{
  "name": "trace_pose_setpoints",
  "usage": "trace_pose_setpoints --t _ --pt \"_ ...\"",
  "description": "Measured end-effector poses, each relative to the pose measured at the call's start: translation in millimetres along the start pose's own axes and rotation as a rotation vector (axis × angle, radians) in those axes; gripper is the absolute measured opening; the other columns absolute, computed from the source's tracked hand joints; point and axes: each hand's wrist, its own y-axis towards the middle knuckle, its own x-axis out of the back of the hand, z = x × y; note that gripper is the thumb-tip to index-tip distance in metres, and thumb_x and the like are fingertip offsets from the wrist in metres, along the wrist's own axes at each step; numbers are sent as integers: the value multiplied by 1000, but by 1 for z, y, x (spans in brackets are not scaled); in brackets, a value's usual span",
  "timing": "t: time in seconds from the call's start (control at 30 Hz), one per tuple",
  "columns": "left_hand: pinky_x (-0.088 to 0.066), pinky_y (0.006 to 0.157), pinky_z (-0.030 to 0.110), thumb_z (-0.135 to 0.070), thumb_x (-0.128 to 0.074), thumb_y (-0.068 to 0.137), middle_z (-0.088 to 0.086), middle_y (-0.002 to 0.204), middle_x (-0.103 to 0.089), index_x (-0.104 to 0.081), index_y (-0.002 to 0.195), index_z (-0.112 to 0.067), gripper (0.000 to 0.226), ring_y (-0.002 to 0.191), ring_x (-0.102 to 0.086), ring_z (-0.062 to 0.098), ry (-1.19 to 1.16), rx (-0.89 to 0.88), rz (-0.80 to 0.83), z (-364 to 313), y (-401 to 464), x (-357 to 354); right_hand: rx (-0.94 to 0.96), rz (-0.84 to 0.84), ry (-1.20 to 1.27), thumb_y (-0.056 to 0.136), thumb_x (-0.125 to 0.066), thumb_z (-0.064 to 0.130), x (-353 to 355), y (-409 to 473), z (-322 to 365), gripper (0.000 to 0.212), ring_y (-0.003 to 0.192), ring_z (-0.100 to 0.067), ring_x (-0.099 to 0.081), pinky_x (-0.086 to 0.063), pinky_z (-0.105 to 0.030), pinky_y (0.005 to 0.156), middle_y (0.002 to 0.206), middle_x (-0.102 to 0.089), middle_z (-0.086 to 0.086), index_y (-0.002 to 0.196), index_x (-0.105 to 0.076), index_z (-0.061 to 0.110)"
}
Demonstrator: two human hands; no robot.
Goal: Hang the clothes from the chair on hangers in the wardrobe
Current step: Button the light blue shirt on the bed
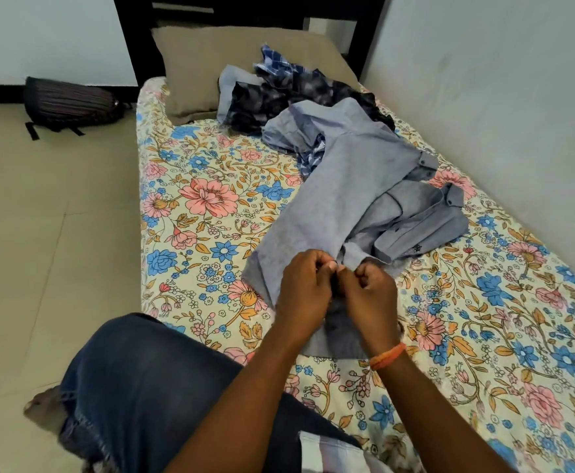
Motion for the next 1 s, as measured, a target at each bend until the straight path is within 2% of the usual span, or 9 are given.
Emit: trace_pose_setpoints --t 0.07,0.23,0.3,0.47,0.53,0.6,0.77,0.9,1.0 --pt "-54 78 38 -17 -58 97 -2 88 -67 -66 90 -15 11 83 -62 12 -20 13 33 3 -2 1 -6 -34 58 93 -67 15 -1 -3 -5 39 47 -2 -43 -33 -16 48 55 -48 5 60 -47 20" --pt "-53 68 21 -14 -57 97 -4 81 -68 -69 89 -13 15 73 -63 5 -135 95 63 0 -4 -1 16 -33 89 94 -66 19 -4 -5 -15 28 54 -5 -48 -42 -25 54 62 -58 0 69 -58 11" --pt "-54 69 21 -15 -57 98 -4 83 -69 -70 91 -12 15 75 -65 6 -171 129 53 2 -3 -2 32 -37 105 93 -67 17 -5 -6 -15 26 54 -5 -50 -45 -29 55 62 -59 -1 71 -59 7" --pt "-57 74 27 -15 -59 97 -2 84 -71 -72 91 -12 14 78 -67 9 -216 180 26 4 -1 -2 -29 28 287 90 -65 9 -2 -10 -17 17 68 -33 -65 -56 -47 64 71 -69 -10 74 -70 11" --pt "-56 70 23 -15 -61 96 -6 82 -71 -72 88 -16 14 74 -66 4 -203 170 13 5 0 0 -93 75 385 90 -62 4 1 -10 -16 24 73 -39 -69 -58 -55 69 76 -73 -12 74 -75 15" --pt "-53 65 17 -14 -62 95 -10 80 -71 -73 88 -19 14 70 -65 -1 -199 165 13 4 0 2 -100 116 361 89 -64 1 6 -7 -17 24 70 -40 -70 -58 -59 68 75 -74 -12 74 -77 15" --pt "-55 67 18 -12 -63 95 -5 84 -74 -76 93 -16 14 73 -67 3 -221 168 38 1 0 2 -100 124 312 85 -74 6 10 -3 -18 6 61 -37 -70 -60 -55 58 70 -73 -13 80 -76 7" --pt "-54 64 14 -15 -66 93 -3 88 -75 -76 98 -13 12 76 -70 3 -257 173 64 -3 -2 5 -116 124 323 87 -73 7 8 -2 -19 5 63 -34 -71 -61 -49 60 72 -73 -13 84 -75 4" --pt "-57 61 20 -19 -72 89 -1 82 -75 -78 95 -12 10 70 -72 9 -258 140 91 -3 -2 7 -82 105 284 88 -72 9 5 -2 -21 7 63 -28 -72 -62 -46 59 71 -73 -9 84 -75 5"
